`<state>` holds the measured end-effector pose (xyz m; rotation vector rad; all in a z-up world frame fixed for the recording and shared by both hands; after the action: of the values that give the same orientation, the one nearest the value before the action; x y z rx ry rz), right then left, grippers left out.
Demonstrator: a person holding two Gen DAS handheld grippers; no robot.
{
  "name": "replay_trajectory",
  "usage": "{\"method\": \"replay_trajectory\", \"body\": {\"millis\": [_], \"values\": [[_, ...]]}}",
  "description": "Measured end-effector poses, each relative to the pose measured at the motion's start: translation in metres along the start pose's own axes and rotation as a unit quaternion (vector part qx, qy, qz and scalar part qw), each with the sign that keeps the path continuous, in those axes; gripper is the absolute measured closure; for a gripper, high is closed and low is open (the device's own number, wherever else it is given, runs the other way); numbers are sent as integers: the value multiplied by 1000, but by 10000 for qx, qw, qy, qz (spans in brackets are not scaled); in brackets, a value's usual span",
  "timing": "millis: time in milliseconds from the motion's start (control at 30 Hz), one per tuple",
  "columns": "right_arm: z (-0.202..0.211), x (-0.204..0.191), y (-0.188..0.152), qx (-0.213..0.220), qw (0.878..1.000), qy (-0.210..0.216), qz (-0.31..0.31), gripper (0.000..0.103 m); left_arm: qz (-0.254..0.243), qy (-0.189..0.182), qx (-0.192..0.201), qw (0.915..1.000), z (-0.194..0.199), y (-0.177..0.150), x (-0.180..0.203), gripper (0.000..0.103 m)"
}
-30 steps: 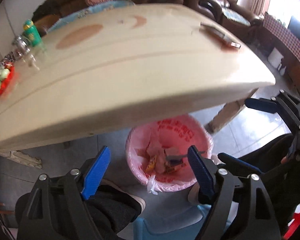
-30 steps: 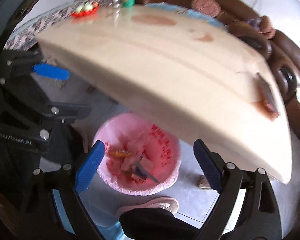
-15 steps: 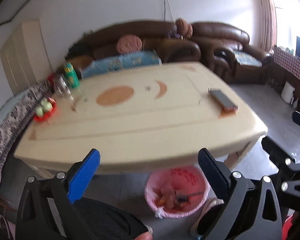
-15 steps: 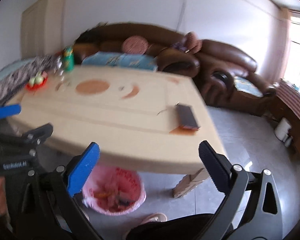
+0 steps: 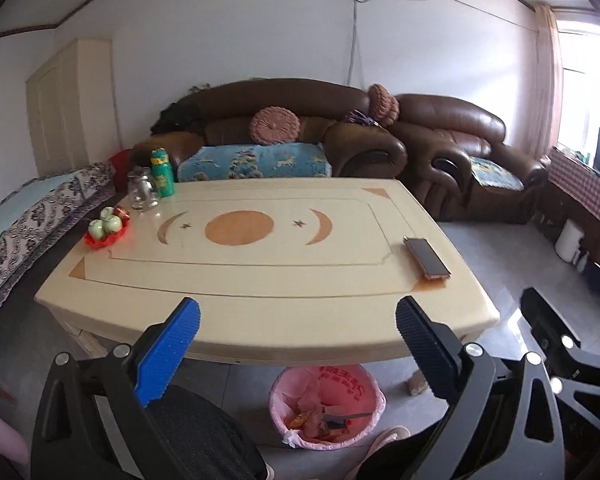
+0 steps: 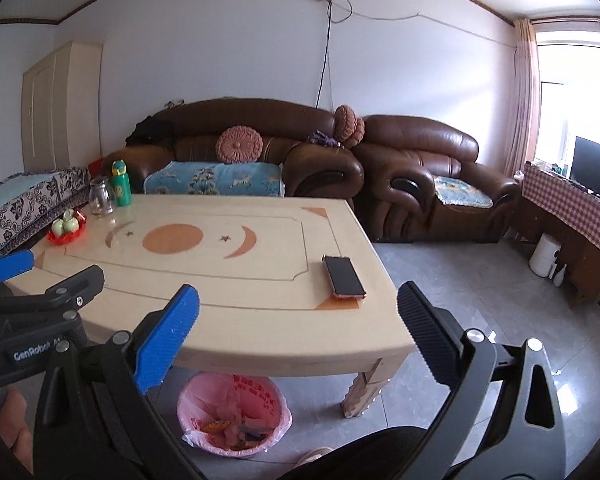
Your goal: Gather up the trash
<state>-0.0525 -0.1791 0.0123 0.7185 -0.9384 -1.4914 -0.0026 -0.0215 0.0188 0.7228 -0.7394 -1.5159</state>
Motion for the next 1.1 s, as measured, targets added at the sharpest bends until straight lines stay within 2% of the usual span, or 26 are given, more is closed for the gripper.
{"method": "replay_trajectory", "body": {"millis": [167, 1100], "values": [[14, -1, 6, 178, 9998, -85, -16, 6, 142, -8, 10, 9999, 6, 0, -7, 7], [24, -8, 9, 284, 9995, -97, 31, 6, 285, -8, 16, 9996, 8, -2, -16, 7]]}}
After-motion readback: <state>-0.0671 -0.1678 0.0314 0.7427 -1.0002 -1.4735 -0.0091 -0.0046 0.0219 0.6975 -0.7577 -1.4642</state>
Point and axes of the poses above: each gripper's, at about its wrist camera, not at the fingertips, and z roughly against the way its jaws point, x to its right, y to its top, the point moved 3 cm from there along -z, roughly the way its jaws point, and after that the axes turned 4 degrees about -x, right-handed, at the moved point
